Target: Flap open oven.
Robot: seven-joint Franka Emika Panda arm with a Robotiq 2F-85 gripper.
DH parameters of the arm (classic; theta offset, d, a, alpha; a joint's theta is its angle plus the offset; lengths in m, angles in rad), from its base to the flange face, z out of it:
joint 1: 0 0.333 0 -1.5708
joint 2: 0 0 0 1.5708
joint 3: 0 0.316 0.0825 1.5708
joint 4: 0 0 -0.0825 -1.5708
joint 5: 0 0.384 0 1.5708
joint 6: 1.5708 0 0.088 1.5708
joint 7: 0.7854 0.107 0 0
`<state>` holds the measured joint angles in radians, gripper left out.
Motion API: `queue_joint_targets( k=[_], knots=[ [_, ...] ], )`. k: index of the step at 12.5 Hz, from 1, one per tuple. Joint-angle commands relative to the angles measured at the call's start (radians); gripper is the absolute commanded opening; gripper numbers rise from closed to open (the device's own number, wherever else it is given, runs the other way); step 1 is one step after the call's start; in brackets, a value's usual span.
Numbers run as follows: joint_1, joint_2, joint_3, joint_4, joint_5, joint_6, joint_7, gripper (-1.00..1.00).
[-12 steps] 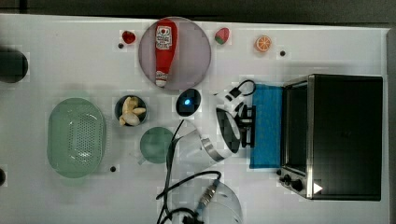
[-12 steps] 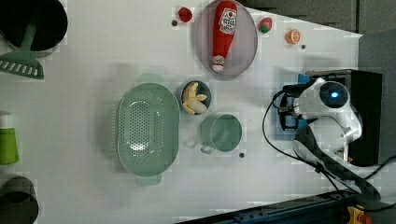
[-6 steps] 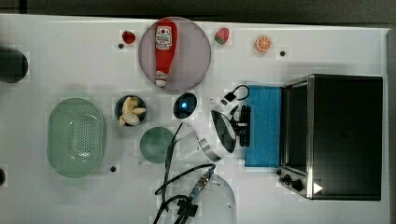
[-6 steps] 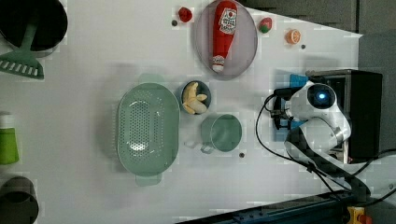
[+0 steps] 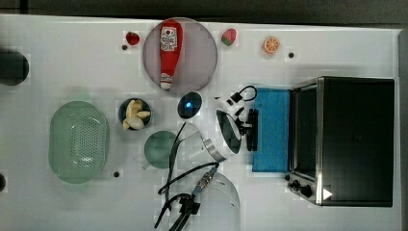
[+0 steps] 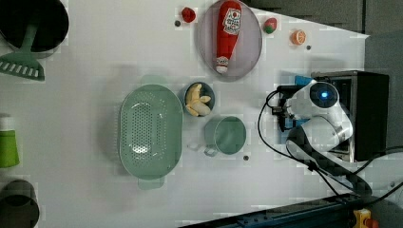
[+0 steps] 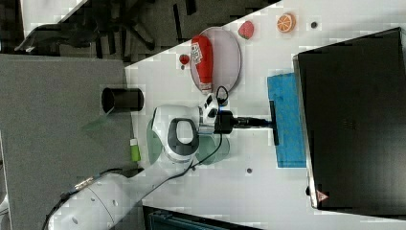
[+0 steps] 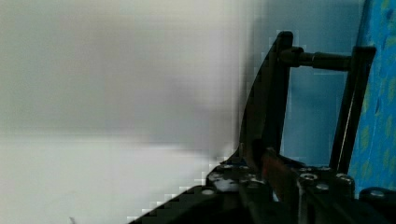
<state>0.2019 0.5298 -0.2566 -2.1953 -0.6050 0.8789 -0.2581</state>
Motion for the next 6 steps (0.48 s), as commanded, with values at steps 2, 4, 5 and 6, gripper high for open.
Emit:
queue_joint_targets(
  k=[2, 4, 5, 6],
  knots=[
    [0.015, -0.134, 0.019, 0.04, 0.177, 0.027, 0.059, -0.65],
    [0.014, -0.221, 0.019, 0.049, 0.317, 0.001, 0.059, -0.65],
    [0.015, -0.269, 0.019, 0.058, 0.387, -0.039, 0.059, -0.65],
    [0.015, -0.317, 0.02, 0.076, 0.455, -0.097, 0.059, -0.65]
  ],
)
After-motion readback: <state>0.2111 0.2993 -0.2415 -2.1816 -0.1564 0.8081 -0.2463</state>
